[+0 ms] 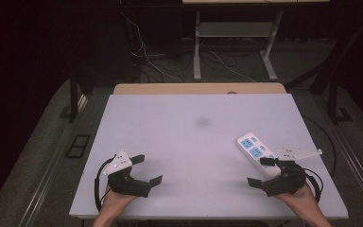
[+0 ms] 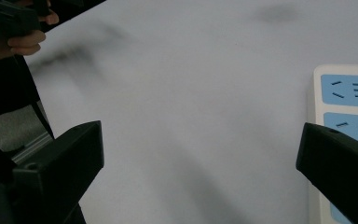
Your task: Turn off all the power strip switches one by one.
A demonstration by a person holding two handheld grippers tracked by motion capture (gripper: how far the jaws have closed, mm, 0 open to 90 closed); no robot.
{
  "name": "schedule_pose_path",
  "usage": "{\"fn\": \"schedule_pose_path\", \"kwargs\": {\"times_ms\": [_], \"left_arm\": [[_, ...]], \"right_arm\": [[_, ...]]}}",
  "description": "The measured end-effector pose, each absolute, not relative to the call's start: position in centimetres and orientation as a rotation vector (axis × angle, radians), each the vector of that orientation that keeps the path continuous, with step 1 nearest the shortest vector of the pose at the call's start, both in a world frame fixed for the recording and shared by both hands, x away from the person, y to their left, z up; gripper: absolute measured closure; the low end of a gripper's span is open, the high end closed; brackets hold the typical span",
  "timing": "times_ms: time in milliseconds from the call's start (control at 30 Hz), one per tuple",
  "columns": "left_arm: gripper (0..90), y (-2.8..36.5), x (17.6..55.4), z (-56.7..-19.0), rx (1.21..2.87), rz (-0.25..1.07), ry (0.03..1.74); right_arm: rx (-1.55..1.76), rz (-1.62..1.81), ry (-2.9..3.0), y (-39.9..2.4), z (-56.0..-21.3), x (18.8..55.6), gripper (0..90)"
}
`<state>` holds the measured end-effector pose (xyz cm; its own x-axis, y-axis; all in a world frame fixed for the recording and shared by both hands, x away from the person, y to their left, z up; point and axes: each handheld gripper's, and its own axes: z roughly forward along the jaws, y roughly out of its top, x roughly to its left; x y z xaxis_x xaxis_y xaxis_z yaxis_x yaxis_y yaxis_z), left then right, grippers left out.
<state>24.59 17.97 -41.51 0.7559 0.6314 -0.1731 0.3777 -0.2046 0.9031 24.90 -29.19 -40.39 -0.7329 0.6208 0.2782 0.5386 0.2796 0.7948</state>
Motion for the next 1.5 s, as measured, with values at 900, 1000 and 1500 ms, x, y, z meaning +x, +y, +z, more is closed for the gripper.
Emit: {"fn": "schedule_pose_path", "kwargs": {"times_ms": [900,1000,1500], "left_arm": [[0.0,17.7,24.6,-41.7,1.829,0.266,0.779],[0.0,17.8,24.7,-41.7,1.826,0.266,0.782],[0.0,17.7,24.6,-41.7,1.829,0.267,0.781]], "right_arm": [[1.096,1.334,2.525,-30.0,-37.7,27.0,0.5],[1.101,1.311,2.535,-30.3,-37.6,27.3,0.5],[1.136,1.2,2.554,-32.3,-36.8,28.5,0.5]]}}
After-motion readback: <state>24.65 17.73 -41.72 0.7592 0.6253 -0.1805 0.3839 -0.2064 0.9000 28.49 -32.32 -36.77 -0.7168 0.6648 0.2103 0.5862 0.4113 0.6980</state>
